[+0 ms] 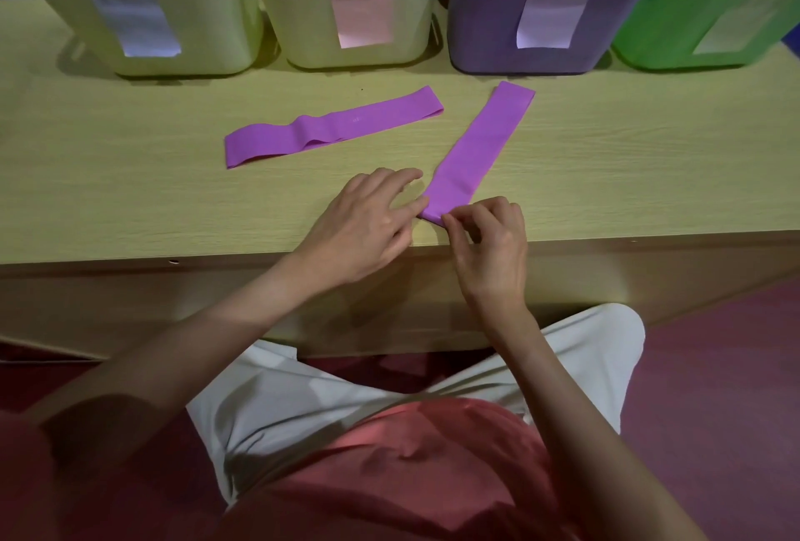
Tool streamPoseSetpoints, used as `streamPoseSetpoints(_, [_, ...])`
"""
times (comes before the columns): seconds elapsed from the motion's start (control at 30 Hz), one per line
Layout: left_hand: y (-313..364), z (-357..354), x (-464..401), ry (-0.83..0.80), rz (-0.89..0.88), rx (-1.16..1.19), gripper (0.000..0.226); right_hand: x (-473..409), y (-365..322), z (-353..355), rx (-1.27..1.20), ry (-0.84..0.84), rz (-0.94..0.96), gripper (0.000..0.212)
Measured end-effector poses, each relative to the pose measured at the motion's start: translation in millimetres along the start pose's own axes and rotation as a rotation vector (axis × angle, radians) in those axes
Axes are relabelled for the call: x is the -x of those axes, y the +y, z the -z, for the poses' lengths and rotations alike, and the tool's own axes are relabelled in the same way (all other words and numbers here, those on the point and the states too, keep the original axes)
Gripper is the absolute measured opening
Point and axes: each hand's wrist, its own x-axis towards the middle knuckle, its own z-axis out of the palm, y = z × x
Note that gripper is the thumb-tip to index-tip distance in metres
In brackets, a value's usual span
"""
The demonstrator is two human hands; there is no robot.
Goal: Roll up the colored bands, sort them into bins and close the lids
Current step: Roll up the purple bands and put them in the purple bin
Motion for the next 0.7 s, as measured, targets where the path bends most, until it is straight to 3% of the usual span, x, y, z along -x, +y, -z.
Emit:
streamPoseSetpoints(0.17, [4.5,4.4,-1.9,-0.074,0.039,-0.042,0.042,-2.7,7.0,3.9,0.033,-0.062,0.062,0.021])
streamPoseSetpoints(0.7, [4.1,-3.0,-6.6,-0.114,0.049,-0.016,0.044,-8.4,3.5,2.0,0.040,-0.060,0.077,0.010])
